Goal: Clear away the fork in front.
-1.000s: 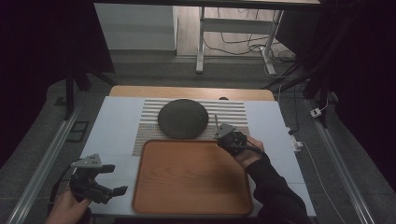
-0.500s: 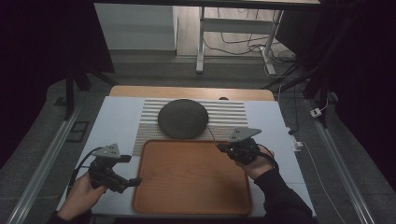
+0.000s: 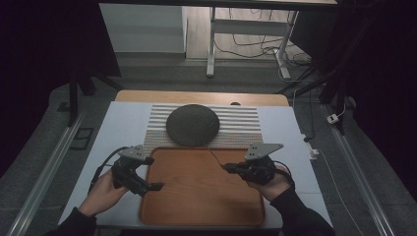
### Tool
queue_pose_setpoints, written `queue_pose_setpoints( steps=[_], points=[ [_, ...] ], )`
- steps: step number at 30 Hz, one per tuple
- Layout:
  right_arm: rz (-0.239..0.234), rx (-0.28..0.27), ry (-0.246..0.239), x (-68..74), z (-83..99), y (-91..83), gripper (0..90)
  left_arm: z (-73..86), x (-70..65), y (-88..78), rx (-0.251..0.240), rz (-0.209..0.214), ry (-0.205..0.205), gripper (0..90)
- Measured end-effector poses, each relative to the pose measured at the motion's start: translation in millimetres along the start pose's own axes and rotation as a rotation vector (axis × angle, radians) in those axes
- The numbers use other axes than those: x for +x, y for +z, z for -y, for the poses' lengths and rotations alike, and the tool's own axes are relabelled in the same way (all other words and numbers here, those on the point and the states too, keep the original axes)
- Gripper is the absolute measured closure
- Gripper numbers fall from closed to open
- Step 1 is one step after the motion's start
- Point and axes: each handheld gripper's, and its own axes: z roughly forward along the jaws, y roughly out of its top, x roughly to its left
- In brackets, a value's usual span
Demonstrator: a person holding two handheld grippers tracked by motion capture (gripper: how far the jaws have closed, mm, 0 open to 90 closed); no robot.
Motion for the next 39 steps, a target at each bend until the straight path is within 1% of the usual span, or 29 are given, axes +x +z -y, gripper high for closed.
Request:
queue_pose_setpoints(
  steps=[5,9,10,12,16,20,21,23,25,26,27,28,29,32,33,35,36,38,39],
  points=[
    [-0.069,-0.023,0.001,9.3,-0.8,-0.1,88.9,-14.7,0.6,10.9,0.027,0.01,0.053,0.0],
    [-0.131,-0.045,0.003,17.5,-1.7,1.1,88.9,-27.6,1.1,21.0,0.034,0.021,0.082,0.0],
    [-0.148,-0.049,0.001,19.4,-2.0,1.5,88.9,-30.7,1.7,23.2,0.042,0.022,0.1,0.0],
    [-0.172,-0.049,-0.003,23.2,-3.1,2.3,88.9,-35.8,1.1,29.2,0.048,0.026,0.12,0.0],
    [-0.224,-0.061,-0.009,29.2,-4.8,4.6,88.9,-43.0,-1.3,39.3,0.09,0.011,0.2,0.2],
    [-0.26,-0.058,-0.028,34.8,-7.3,7.9,88.9,-47.7,-6.1,48.6,0.105,0.04,0.262,0.4],
    [-0.269,-0.054,-0.033,36.2,-7.9,8.9,88.9,-49.2,-6.9,50.3,0.116,0.044,0.284,1.6],
    [-0.288,-0.05,-0.043,39.3,-9.1,11.2,88.9,-51.0,-10.2,54.4,0.134,0.048,0.326,6.0],
    [-0.307,-0.043,-0.06,41.7,-10.3,12.6,88.9,-51.6,-13.1,57.8,0.146,0.06,0.359,13.2],
    [-0.32,-0.042,-0.069,44.0,-11.2,13.8,88.9,-51.9,-13.8,58.7,0.156,0.066,0.378,23.8],
    [-0.32,-0.042,-0.069,44.0,-11.2,13.8,88.9,-52.0,-14.5,59.6,0.161,0.074,0.387,23.8],
    [-0.328,-0.037,-0.077,44.5,-11.5,13.9,88.9,-52.1,-15.2,60.0,0.169,0.083,0.396,28.7],
    [-0.336,-0.035,-0.082,44.9,-11.7,14.0,88.9,-52.2,-15.7,60.1,0.177,0.086,0.413,34.8],
    [-0.35,-0.03,-0.094,45.5,-12.0,14.4,88.9,-51.9,-16.4,58.8,0.185,0.101,0.442,48.0],
    [-0.357,-0.027,-0.097,45.8,-12.2,14.5,88.9,-51.7,-16.8,58.2,0.187,0.112,0.447,51.2],
    [-0.364,-0.024,-0.101,46.0,-12.6,14.4,88.9,-51.6,-17.7,57.4,0.192,0.131,0.47,57.3],
    [-0.373,-0.022,-0.107,45.6,-12.8,14.2,88.9,-51.7,-18.3,57.3,0.194,0.144,0.482,62.9],
    [-0.386,-0.02,-0.113,45.3,-12.8,14.5,88.9,-51.8,-20.0,57.5,0.202,0.164,0.509,68.0],
    [-0.388,-0.017,-0.118,45.4,-12.6,14.7,89.0,-51.6,-21.0,58.0,0.204,0.177,0.522,71.9]
  ],
)
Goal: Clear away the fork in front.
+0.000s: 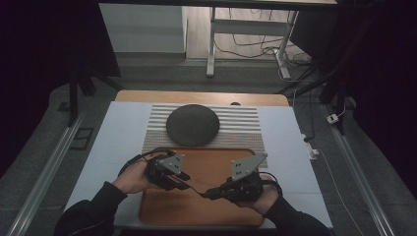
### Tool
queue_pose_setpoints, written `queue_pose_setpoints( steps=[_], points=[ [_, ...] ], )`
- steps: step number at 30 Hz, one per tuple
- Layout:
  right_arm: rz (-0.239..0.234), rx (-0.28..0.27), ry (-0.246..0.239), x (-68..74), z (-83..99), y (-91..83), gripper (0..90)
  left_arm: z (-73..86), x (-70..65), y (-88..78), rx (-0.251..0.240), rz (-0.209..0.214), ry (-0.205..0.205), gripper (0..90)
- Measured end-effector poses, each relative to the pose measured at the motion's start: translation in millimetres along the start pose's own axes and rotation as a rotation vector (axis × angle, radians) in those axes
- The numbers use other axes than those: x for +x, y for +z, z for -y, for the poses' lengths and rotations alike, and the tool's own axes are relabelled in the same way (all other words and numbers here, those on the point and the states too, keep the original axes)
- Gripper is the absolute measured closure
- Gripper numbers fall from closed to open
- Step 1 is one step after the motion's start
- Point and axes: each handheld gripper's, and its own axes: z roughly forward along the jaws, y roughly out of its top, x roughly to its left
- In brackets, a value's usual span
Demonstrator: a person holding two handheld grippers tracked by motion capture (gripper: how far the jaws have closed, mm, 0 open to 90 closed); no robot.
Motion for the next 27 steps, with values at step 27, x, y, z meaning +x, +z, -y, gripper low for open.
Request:
queue_pose_setpoints(
  steps=[27],
  points=[
    [0.099,0.023,0.096,-14.3,9.3,-1.9,64.0,-4.8,-15.8,11.2,0.099,0.132,-0.003,86.3]
  ],
)
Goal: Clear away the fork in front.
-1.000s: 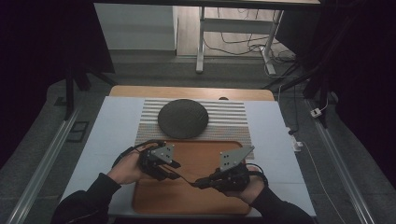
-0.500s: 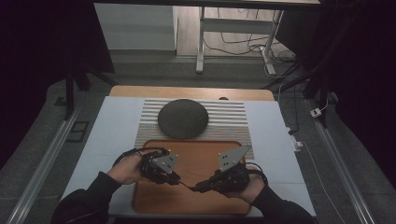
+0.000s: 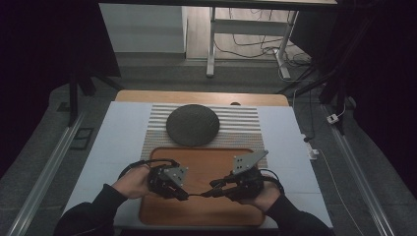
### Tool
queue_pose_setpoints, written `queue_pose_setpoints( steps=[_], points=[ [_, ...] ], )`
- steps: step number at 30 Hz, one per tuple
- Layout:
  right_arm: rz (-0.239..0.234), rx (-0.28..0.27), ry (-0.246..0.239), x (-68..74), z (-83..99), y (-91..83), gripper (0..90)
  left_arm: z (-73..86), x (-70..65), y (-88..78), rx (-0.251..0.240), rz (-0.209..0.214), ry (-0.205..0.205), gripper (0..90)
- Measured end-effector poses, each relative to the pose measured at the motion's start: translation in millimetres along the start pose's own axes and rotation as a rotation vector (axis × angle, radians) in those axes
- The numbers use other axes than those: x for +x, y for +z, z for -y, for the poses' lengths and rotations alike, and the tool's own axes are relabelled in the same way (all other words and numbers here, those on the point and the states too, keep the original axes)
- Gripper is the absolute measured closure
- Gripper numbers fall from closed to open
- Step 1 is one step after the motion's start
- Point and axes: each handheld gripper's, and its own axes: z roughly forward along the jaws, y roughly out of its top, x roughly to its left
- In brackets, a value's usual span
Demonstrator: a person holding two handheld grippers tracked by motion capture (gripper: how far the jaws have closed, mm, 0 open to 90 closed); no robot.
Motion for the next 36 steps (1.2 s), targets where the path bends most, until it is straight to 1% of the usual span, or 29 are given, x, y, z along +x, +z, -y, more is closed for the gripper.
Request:
queue_pose_setpoints(
  steps=[1,3,4,5,6,7,8,9,10,11,12,13,14,15,16,17,18,21,24,28,29,30,31,32,36],
  points=[
    [0.0,0.0,0.0,0.0,0.0,0.0,64.0,-0.3,-0.2,-0.4,0.0,-0.001,-0.016,86.3],
    [0.033,-0.006,0.015,-1.1,0.5,-0.1,57.7,-0.2,-0.7,-1.7,0.003,-0.008,-0.042,86.3],
    [0.051,-0.007,0.021,-1.6,0.7,-0.4,54.6,0.3,-1.5,-2.2,0.003,-0.023,-0.053,86.3],
    [0.074,-0.009,0.026,-1.9,0.9,-0.9,51.6,1.1,-2.0,-2.9,0.002,-0.03,-0.07,86.3],
    [0.123,-0.014,0.031,-2.4,1.7,-2.5,46.0,1.9,-2.2,-3.6,0.005,-0.036,-0.084,86.3],
    [0.151,-0.012,0.036,-2.5,2.1,-3.8,43.4,4.3,-3.4,-5.0,0.002,-0.057,-0.115,86.3],
    [0.178,-0.015,0.044,-2.6,2.9,-4.8,40.8,4.3,-3.4,-5.0,0.002,-0.057,-0.115,86.3],
    [0.2,-0.011,0.047,-3.0,3.6,-6.2,39.3,5.3,-4.1,-5.8,0.002,-0.065,-0.132,86.4],
    [0.2,-0.011,0.047,-3.0,3.6,-6.2,39.3,6.6,-4.8,-6.6,-0.002,-0.073,-0.149,86.4],
    [0.219,-0.009,0.052,-3.0,4.6,-7.2,37.4,7.5,-5.1,-7.7,0.002,-0.078,-0.169,86.4],
    [0.258,0.0,0.063,-3.2,6.9,-9.0,33.6,8.4,-5.8,-8.8,0.001,-0.09,-0.191,86.3],
    [0.276,0.013,0.067,-3.2,8.0,-10.0,32.7,9.3,-6.1,-9.7,-0.001,-0.095,-0.219,86.4],
    [0.293,0.016,0.071,-3.2,9.4,-10.7,31.1,11.1,-7.0,-11.6,-0.005,-0.111,-0.262,86.3],
    [0.293,0.016,0.071,-3.2,9.4,-10.7,31.1,11.1,-7.0,-11.6,-0.005,-0.111,-0.262,86.3],
    [0.303,0.019,0.078,-3.4,10.6,-11.7,29.9,12.2,-6.8,-12.5,-0.007,-0.114,-0.278,86.3],
    [0.321,0.016,0.098,-3.5,12.4,-14.1,27.9,13.0,-7.2,-13.1,-0.008,-0.121,-0.296,86.3],
    [0.321,0.016,0.098,-3.5,12.4,-14.1,27.9,13.9,-7.6,-13.6,-0.01,-0.13,-0.318,86.3],
    [0.355,0.008,0.121,-2.0,16.1,-18.8,23.9,16.6,-9.5,-14.6,-0.012,-0.136,-0.369,86.3],
    [0.361,0.008,0.123,-1.4,18.7,-20.4,22.2,19.5,-12.2,-15.2,-0.012,-0.143,-0.409,86.3],
    [0.401,0.015,0.123,1.2,24.0,-22.2,17.6,23.8,-15.9,-15.1,-0.018,-0.157,-0.464,86.3],
    [0.414,0.018,0.124,1.9,25.2,-22.8,16.0,24.9,-16.7,-15.2,-0.021,-0.16,-0.479,86.3],
    [0.434,0.026,0.126,2.7,27.6,-23.5,12.5,26.3,-17.1,-15.2,-0.027,-0.165,-0.494,86.3],
    [0.434,0.026,0.126,2.7,27.6,-23.5,12.5,27.6,-17.7,-15.2,-0.029,-0.172,-0.508,86.3],
    [0.444,0.029,0.125,3.3,28.9,-23.8,10.7,28.8,-18.2,-15.2,-0.028,-0.178,-0.523,86.3],
    [0.51,0.048,0.111,8.6,34.6,-27.5,3.5,34.4,-21.1,-14.1,-0.047,-0.198,-0.591,86.2]
  ],
)
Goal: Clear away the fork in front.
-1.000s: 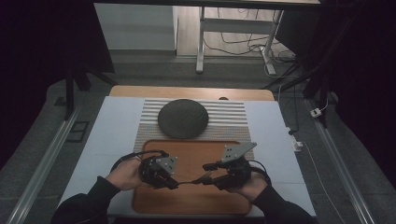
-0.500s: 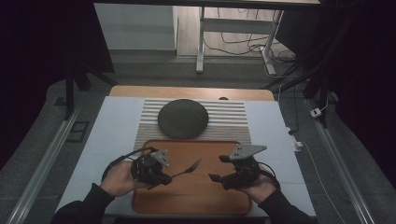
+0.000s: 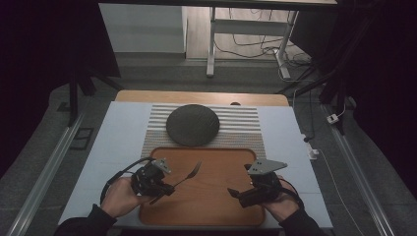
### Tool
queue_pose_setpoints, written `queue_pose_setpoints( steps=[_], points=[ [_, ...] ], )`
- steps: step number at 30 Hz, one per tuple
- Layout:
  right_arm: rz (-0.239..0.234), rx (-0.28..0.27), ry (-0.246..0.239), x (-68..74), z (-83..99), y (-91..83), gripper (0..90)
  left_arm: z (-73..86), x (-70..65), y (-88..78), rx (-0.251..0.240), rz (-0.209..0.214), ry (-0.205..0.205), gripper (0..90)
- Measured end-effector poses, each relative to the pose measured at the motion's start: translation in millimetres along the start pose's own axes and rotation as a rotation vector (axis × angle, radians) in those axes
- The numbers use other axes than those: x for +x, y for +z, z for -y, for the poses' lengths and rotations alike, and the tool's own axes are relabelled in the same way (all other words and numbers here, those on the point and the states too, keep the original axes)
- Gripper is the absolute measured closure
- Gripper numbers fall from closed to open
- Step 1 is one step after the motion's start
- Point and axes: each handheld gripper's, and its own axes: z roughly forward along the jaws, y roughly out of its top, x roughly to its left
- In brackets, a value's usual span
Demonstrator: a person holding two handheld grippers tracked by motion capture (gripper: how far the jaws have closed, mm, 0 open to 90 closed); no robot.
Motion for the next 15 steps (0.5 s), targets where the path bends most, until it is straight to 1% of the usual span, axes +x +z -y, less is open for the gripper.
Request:
queue_pose_setpoints(
  steps=[2,4,6,8,10,11,15],
  points=[
    [0.006,0.002,0.0,0.0,1.3,-1.1,2.3,3.8,0.3,0.0,-0.003,-0.015,-0.035,86.2],
    [0.026,-0.001,0.005,0.0,4.1,-3.9,1.0,8.2,1.4,0.1,-0.004,-0.025,-0.071,86.2],
    [0.041,-0.006,0.023,-0.4,7.0,-7.2,0.0,12.3,2.7,0.5,0.0,-0.038,-0.108,86.2],
    [0.072,-0.013,0.052,-1.6,11.9,-12.7,0.0,16.0,4.7,1.5,0.0,-0.034,-0.143,86.2],
    [0.086,-0.017,0.07,-2.6,15.7,-16.4,0.0,18.4,6.3,3.2,0.004,-0.045,-0.176,86.2],
    [0.086,-0.017,0.07,-2.6,15.7,-16.4,0.0,19.1,7.5,4.4,0.012,-0.049,-0.193,86.2],
    [0.103,-0.015,0.101,-4.9,24.8,-24.5,0.0,21.8,13.2,11.9,0.045,-0.065,-0.248,86.1]
  ],
)
